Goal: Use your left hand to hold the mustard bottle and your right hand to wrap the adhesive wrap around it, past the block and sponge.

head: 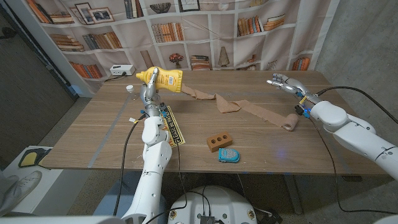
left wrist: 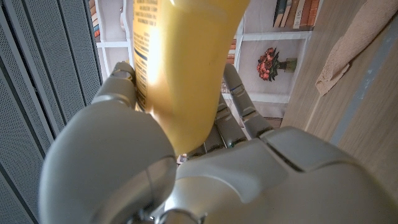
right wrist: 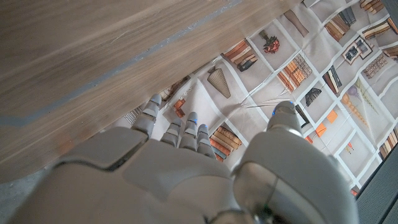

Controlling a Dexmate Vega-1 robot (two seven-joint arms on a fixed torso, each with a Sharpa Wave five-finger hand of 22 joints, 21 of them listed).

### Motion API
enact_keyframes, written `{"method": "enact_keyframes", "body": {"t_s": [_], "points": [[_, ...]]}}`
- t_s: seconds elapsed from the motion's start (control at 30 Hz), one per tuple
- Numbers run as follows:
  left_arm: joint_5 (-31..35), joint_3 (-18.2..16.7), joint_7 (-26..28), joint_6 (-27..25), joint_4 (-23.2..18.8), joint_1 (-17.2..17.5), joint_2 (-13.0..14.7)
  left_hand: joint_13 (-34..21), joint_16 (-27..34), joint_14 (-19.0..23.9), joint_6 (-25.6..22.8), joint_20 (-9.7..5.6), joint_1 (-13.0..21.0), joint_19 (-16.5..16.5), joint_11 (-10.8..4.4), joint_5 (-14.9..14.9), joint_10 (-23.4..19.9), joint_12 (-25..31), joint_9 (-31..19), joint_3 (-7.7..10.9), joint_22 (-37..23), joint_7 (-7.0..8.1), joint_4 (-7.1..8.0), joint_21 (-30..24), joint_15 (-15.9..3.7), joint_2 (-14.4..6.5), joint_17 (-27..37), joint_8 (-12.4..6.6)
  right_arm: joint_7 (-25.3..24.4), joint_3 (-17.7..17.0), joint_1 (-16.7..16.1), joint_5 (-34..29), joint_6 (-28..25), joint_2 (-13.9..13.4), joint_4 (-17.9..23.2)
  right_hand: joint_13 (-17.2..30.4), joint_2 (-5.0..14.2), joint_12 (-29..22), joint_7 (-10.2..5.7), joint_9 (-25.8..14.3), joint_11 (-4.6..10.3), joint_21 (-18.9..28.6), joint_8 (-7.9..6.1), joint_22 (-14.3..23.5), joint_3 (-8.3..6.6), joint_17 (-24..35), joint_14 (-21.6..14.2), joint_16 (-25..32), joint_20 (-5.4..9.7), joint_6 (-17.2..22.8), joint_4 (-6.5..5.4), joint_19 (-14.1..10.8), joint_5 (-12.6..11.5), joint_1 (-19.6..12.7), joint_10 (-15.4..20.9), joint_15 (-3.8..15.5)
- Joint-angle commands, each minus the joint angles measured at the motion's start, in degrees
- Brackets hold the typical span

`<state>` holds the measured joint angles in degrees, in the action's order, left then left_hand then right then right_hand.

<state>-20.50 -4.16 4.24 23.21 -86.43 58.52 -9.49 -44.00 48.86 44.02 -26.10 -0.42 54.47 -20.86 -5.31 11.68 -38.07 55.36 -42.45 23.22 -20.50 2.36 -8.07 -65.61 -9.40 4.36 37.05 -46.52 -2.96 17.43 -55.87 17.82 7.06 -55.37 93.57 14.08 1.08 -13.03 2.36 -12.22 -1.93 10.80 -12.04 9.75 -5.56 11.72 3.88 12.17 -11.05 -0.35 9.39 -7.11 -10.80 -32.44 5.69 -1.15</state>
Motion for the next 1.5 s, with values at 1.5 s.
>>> {"method": "enact_keyframes", "body": {"t_s": [1.5], "points": [[-0.25,-0.03,0.68,5.38,4.22,-3.38,-3.19,0.76,-0.65,1.17,-0.17,0.35,15.56,1.13,-0.09,0.2,0.1,1.45,0.75,0.4,3.44,-0.26,-0.1,-3.2,0.32,-15.05,0.54,-1.05,-7.14,-13.97,-18.76,-2.84,-10.76,-12.73,13.88,0.62,-0.49,-0.58,1.11,-0.22,-0.71,0.34,-0.71,0.13,-0.91,0.52,-4.09,1.37,0.11,0.33,-0.73,-2.02,0.22,-2.89,1.81,2.42]]}}
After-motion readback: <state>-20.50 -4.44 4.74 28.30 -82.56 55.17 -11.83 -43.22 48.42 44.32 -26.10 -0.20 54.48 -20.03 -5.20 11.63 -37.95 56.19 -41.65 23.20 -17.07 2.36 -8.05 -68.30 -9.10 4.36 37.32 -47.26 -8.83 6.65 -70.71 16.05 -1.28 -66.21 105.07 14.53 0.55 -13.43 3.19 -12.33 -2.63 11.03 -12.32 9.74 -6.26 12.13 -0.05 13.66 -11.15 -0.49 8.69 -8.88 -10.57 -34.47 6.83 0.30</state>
